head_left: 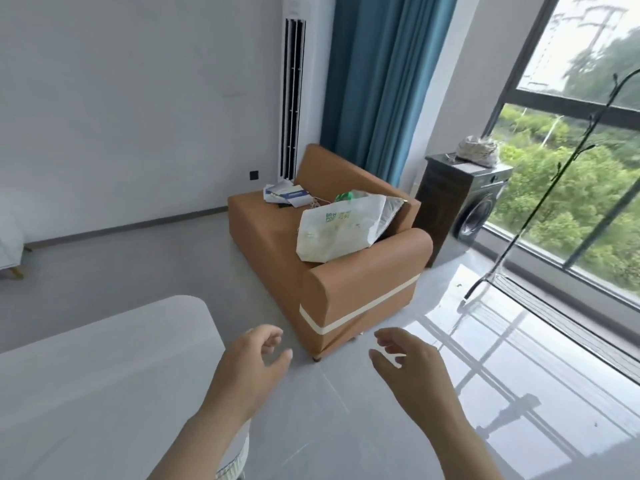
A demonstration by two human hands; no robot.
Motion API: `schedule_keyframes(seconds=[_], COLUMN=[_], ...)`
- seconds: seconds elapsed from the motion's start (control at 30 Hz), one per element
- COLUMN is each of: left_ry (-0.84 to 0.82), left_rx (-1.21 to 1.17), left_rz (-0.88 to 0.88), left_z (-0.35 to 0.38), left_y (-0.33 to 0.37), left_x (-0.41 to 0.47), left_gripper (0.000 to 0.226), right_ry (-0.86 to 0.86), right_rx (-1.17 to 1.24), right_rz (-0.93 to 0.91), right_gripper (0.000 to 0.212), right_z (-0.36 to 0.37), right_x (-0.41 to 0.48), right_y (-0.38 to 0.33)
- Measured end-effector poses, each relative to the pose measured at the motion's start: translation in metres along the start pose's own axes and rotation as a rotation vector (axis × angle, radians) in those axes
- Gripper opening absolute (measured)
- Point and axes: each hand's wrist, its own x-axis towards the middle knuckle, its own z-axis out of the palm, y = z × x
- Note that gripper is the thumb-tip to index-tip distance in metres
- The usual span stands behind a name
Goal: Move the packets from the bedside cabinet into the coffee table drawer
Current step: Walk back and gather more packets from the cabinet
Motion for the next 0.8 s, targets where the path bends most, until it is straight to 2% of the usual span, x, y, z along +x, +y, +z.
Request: schedule_keyframes(seconds=[0.43, 0.57, 0.8], left_ry=[0.005, 0.070, 0.259], left_rx=[-0.263, -0.245, -0.169], left_rz=[0.138, 0.137, 0.085], left_z=[0.076, 0.085, 0.095], left_y=[0.112, 0.125, 0.136], left_x=[0.201, 0.250, 0.336], left_gripper=[0.027, 0.028, 0.028], right_ry=[0.130, 0.105, -0.005], right_rx=[-0.005, 0.036, 0.111], right_rz=[-0.069, -0.109, -0.291], right_gripper=[0.027, 0.029, 0.031], right_z=[-0.080, -0.084, -0.059], right_x=[0.222, 0.284, 0.414], right_y=[0.026, 0.031, 0.026])
